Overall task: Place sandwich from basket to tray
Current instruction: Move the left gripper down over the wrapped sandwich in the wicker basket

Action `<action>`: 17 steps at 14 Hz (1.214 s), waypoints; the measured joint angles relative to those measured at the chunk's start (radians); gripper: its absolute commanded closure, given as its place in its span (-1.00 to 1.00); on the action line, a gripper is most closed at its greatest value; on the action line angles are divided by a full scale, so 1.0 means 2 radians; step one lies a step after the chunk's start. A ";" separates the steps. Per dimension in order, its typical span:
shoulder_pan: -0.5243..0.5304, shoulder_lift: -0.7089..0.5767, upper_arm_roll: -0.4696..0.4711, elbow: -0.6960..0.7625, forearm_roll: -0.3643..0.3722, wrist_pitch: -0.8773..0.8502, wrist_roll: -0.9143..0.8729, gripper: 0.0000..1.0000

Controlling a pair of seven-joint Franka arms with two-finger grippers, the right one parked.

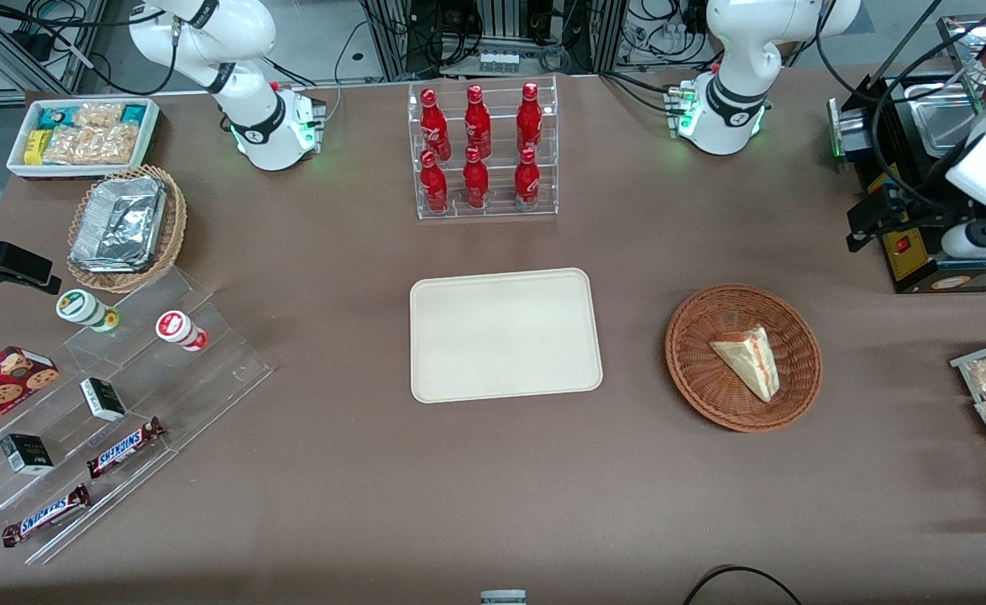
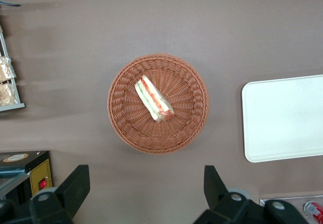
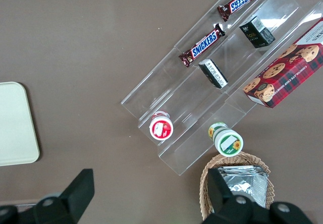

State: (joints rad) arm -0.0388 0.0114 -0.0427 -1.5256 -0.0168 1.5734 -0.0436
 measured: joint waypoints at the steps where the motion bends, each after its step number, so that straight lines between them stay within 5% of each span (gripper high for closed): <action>1: 0.000 0.006 0.000 0.005 0.000 0.000 0.000 -1.00; 7: 0.001 0.042 0.001 -0.011 0.013 0.029 -0.021 -1.00; 17: 0.001 0.049 0.001 -0.297 0.014 0.408 -0.320 -1.00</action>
State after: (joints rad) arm -0.0375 0.1101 -0.0403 -2.1190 0.0107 2.3903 -0.6834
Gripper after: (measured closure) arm 0.000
